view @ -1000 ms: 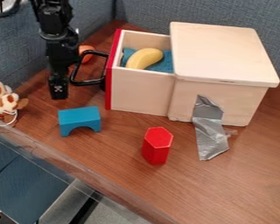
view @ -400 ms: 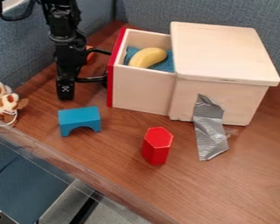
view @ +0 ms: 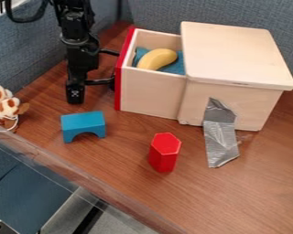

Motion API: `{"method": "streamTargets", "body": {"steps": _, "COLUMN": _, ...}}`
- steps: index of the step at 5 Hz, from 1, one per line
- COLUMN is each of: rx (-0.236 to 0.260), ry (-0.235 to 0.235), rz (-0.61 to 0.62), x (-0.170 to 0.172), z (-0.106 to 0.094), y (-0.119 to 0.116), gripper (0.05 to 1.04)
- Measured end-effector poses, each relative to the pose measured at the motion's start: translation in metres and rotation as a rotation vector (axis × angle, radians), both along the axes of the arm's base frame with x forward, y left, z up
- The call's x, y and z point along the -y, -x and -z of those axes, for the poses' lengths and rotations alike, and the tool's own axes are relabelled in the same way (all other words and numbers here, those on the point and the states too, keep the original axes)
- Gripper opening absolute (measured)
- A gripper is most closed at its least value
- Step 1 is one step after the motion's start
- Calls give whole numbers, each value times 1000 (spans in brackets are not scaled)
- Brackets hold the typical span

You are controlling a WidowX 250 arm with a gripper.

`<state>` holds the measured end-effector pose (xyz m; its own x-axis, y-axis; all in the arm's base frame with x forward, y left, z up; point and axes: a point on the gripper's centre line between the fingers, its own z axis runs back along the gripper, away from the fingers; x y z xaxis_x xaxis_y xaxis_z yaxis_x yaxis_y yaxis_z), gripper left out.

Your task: Close the drawer

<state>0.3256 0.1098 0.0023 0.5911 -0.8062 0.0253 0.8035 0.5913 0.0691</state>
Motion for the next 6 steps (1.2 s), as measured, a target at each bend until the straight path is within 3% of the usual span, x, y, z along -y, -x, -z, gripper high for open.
{"method": "streamTargets", "body": {"steps": 2, "rx": 23, "ry": -20, "rz": 34, "x": 11, "z": 0, "y": 6, "gripper": 999}}
{"method": "streamTargets", "body": {"steps": 6, "rx": 6, "ry": -17, "rz": 160, "x": 62, "z": 1, "y": 29, "gripper": 999}}
